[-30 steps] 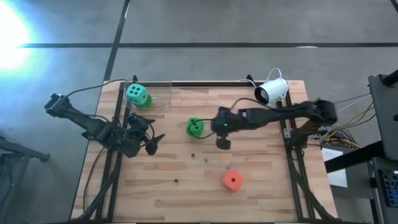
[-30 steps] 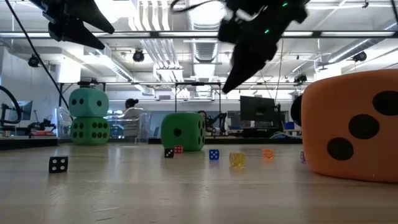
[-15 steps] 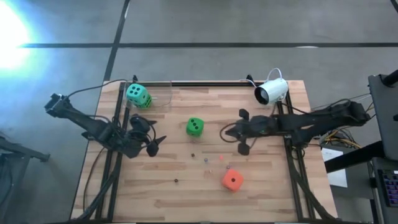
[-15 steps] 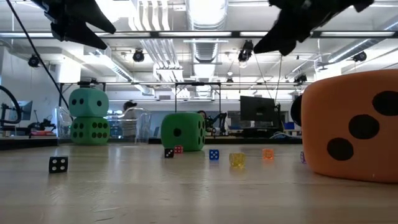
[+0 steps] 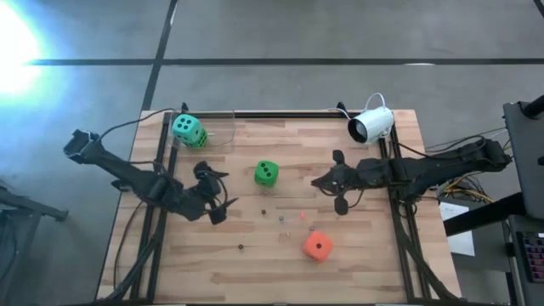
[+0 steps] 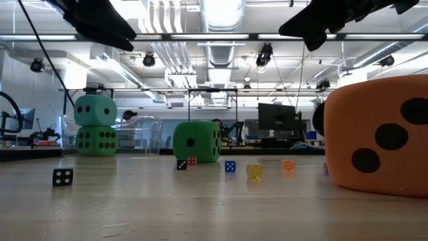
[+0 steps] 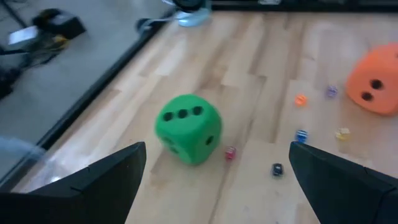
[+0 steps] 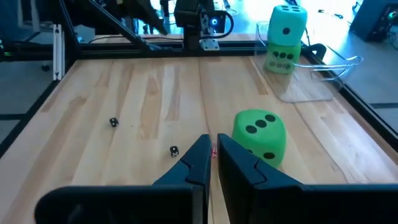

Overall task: Pick & Place Dice
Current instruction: Put the large green die into the transparent bin

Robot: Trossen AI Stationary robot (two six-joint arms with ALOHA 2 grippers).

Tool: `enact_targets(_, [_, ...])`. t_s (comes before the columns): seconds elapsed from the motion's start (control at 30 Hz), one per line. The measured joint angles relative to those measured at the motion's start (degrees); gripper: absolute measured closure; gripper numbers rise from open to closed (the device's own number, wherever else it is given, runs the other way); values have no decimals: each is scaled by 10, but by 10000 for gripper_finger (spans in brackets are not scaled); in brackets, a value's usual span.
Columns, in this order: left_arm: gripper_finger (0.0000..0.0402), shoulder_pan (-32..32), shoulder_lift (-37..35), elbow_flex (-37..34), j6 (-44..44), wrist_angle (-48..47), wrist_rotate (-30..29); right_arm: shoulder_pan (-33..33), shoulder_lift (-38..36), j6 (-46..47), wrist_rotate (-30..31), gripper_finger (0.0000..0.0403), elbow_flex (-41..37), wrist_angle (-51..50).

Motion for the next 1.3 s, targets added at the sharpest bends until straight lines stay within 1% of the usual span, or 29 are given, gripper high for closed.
enact_targets(0.13, [6, 28, 23, 0, 77, 48, 81, 0, 0, 0, -1, 376, 0, -2])
enact_targets(0.2, [6, 52, 29, 0, 118, 65, 129, 0, 4, -2, -1, 376, 0, 0])
enact_targets(0.27, [6, 86, 32, 0, 145, 81, 188, 0, 4, -2, -1, 376, 0, -3])
enact_targets(0.4, [6, 173, 34, 0, 174, 105, 308, 0, 2, -1, -2, 376, 0, -2])
enact_targets(0.5, [6, 233, 39, 0, 215, 122, 371, 0, 0, 0, -2, 376, 0, -2])
enact_targets(0.6, [7, 268, 51, 0, 261, 144, 418, 0, 1, 0, -2, 376, 0, -2])
enact_targets(0.73, [9, 291, 75, 1, 301, 166, 430, 0, 2, 0, -3, 376, 0, -2])
enact_targets(0.83, [9, 305, 98, 1, 308, 182, 433, 0, 1, 0, -3, 376, 0, -2])
enact_targets(1.0, [9, 324, 143, 5, 323, 207, 466, 0, 2, 0, -4, 376, 0, -1])
enact_targets(1.17, [9, 346, 202, 40, 323, 208, 471, 0, 1, 0, -4, 376, 0, -1])
enact_targets(1.3, [10, 370, 244, 78, 336, 169, 471, 0, 1, 0, -4, 376, 0, -2])
